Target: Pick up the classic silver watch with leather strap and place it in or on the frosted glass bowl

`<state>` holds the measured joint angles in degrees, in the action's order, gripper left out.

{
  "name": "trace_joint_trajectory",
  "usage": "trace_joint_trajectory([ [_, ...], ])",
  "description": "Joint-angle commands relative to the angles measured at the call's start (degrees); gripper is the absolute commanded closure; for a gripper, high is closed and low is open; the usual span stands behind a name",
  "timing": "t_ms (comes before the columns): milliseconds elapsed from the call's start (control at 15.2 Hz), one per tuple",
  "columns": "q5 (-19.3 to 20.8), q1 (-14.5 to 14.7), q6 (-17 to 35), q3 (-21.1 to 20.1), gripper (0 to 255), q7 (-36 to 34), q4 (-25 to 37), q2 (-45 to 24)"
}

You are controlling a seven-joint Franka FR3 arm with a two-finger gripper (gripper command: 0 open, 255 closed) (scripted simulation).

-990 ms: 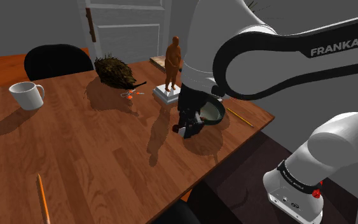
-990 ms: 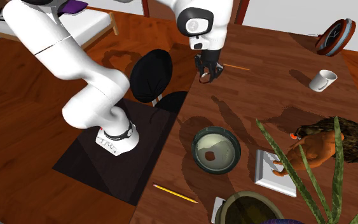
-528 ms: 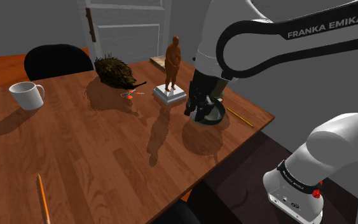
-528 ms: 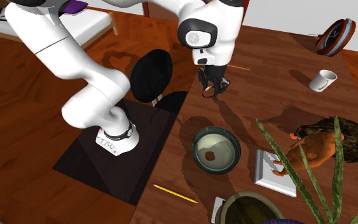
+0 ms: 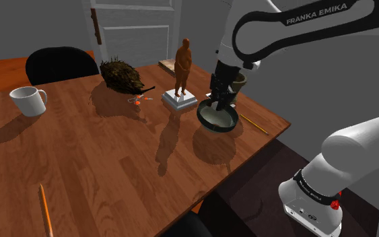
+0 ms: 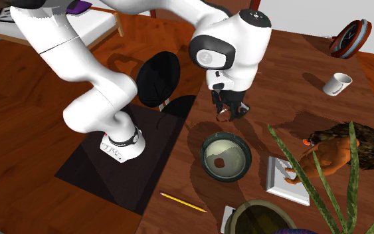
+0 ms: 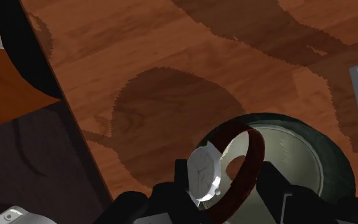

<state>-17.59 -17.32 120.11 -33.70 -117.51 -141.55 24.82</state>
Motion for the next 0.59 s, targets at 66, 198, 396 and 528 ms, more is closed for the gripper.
trace_joint_trajectory([
  [66, 2.20, -2.53, 0.31, 2.53, 255, 3.56, 1.21, -2.16],
  [198, 3.63, -4.18, 0.50, 4.11, 255, 5.76, 2.24, -3.76],
  [396, 5.73, -6.48, 0.70, 6.24, 255, 8.70, 4.19, -6.42],
  [528, 5.81, -6.50, 2.39, 5.95, 255, 8.60, 3.21, -7.16],
])
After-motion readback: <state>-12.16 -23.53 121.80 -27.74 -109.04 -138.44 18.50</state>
